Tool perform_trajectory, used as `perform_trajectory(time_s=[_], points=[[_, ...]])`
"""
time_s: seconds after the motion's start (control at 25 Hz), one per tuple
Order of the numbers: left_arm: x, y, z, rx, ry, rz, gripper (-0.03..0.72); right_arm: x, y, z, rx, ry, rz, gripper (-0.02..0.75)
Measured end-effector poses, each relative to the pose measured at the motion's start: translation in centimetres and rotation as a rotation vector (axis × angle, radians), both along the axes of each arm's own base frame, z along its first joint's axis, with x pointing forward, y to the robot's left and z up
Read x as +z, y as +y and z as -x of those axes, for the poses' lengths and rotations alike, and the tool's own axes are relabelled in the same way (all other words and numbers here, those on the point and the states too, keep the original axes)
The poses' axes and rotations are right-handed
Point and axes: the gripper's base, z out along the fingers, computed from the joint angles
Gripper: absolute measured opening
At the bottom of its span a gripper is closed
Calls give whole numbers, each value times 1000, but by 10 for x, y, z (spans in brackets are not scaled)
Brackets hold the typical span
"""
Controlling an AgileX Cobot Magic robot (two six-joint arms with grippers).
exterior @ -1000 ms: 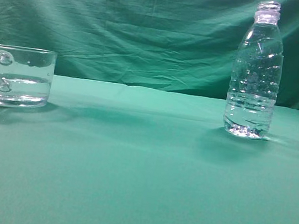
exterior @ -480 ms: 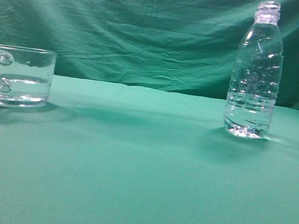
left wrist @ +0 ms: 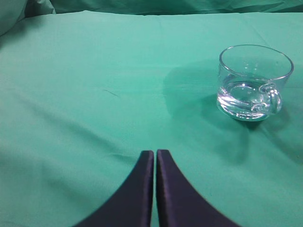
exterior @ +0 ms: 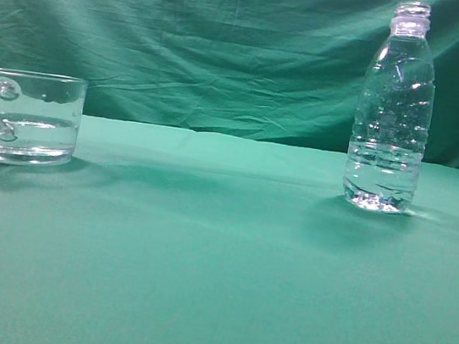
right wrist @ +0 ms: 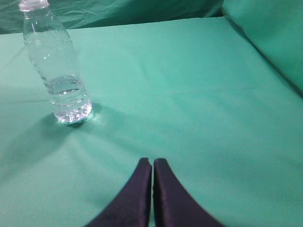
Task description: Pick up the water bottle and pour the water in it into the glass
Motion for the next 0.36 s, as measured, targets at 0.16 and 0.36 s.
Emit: perform_trajectory(time_s=[0.16,0.36], points=[[0,0,0,0,0,0,0,0,0,0,0,0,0,0],[0,0,0,0,0,0,0,0,0,0,0,0,0,0]])
